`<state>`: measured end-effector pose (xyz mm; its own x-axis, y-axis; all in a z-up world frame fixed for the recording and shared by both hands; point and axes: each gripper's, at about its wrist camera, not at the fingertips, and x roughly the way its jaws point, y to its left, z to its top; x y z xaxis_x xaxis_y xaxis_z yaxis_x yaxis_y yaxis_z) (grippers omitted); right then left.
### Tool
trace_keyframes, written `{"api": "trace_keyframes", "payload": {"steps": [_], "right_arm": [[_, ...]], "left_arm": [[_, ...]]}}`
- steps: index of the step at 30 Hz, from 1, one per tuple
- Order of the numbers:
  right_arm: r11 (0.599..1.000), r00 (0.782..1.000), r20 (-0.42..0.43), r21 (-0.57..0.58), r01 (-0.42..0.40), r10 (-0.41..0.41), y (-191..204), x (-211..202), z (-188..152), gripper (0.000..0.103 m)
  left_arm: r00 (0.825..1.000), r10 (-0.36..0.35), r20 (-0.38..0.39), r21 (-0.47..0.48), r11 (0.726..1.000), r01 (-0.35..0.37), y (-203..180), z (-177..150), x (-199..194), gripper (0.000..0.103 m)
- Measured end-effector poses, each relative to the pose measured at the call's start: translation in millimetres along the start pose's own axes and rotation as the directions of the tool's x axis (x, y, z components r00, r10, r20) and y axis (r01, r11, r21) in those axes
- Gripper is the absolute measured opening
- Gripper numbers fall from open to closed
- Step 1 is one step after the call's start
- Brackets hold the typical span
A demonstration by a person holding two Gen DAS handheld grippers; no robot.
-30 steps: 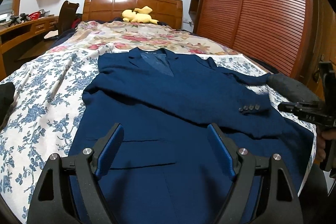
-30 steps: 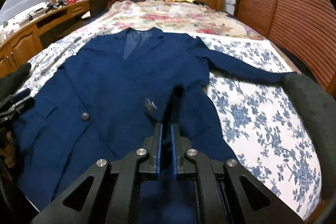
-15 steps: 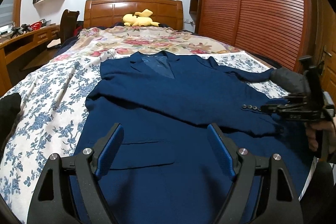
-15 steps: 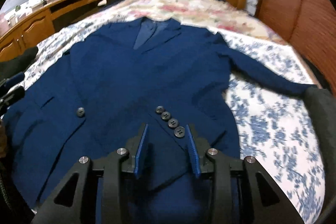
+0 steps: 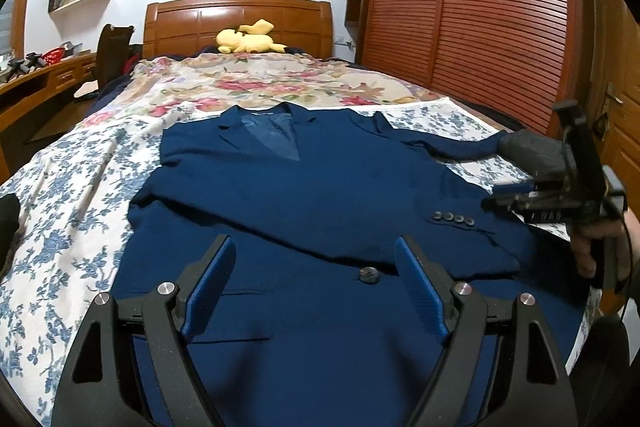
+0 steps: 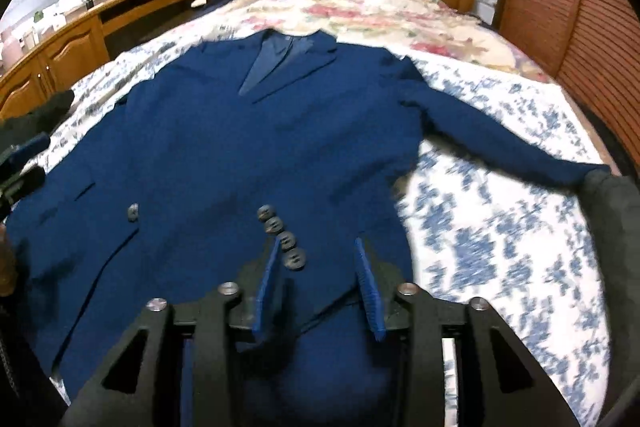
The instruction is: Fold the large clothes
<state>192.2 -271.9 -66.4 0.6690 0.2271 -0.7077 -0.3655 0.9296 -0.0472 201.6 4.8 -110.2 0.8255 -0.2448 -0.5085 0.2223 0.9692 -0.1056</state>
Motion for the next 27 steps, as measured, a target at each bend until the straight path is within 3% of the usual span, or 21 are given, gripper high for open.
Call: {"api": "trace_keyframes", "payload": {"steps": [4,14,25,27], "right_arm": [[0.998,0.998,0.026,0.006,0.058,-0.058,-26,-14,2,0.061],[0.967,0.967,-0.022,0.027,0.254,-0.253,-110,4,22,0.062],[0.948,0.943,-0.091,-0.012,0.319,-0.319,-140,71,58,0.062],[0.946,0.940,-0.103,-0.022,0.323,-0.324,-146,83,62,0.065]], "left_arm": [[1.000,-0.019,-0.007,0.011,1.000,0.019,-7,0,3,0.083],[1.000,-0.025,-0.015,0.028,0.999,0.025,-16,1,11,0.083],[0.999,-0.023,-0.032,0.024,0.999,0.023,-14,-1,17,0.083],[0.999,-0.024,-0.038,0.023,0.999,0.025,-14,-1,19,0.083]]}}
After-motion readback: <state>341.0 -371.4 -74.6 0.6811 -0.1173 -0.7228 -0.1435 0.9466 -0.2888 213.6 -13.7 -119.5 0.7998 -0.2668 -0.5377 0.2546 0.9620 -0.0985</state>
